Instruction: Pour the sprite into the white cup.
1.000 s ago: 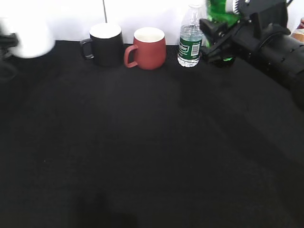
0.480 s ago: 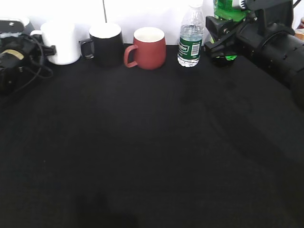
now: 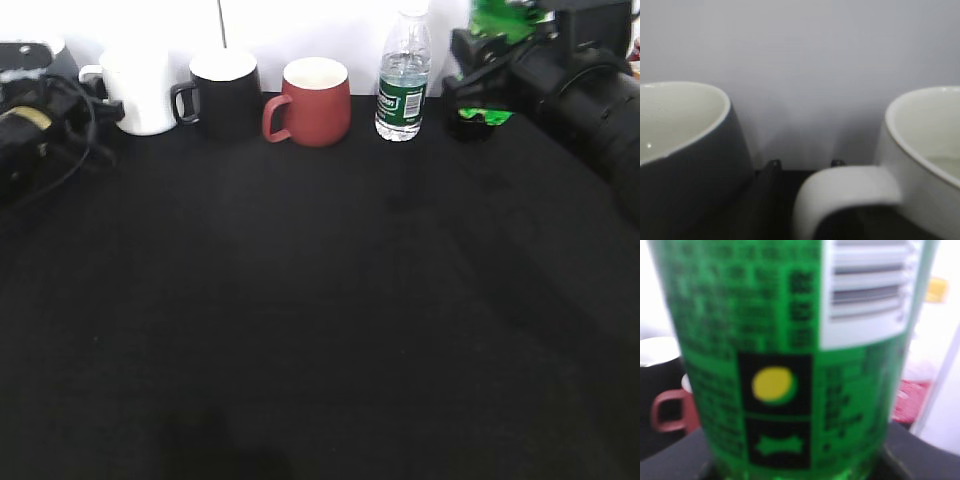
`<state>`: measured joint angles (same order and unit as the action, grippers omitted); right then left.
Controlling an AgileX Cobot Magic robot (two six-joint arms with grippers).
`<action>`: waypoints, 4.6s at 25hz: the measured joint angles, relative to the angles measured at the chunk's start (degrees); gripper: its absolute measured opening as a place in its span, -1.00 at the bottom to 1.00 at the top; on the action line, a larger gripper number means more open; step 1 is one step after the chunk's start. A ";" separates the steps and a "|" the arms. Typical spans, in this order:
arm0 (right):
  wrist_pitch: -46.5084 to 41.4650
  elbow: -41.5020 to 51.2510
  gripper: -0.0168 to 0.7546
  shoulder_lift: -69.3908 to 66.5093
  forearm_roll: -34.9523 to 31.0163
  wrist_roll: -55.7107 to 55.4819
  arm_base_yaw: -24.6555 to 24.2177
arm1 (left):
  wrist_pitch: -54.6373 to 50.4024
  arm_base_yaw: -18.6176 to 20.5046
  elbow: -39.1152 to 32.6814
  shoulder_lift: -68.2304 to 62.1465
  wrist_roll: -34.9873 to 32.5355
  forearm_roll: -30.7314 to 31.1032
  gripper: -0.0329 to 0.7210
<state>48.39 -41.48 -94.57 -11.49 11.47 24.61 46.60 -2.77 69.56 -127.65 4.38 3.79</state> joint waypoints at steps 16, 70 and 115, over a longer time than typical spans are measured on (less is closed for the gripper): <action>6.15 -18.07 0.02 -30.24 6.90 -9.87 -20.84 | -2.13 -18.44 -32.16 38.29 0.30 0.44 -0.15; -108.21 13.15 0.59 85.83 11.90 -11.47 -21.66 | -107.12 -18.79 -38.71 111.44 0.47 -1.07 0.42; -108.03 13.15 0.57 95.09 11.19 -11.47 -30.62 | -107.12 5.43 -38.77 127.99 0.47 -1.19 -0.28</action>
<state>-59.63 -28.33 0.52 -0.30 0.00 -6.01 -60.52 2.66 30.79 0.35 4.85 2.59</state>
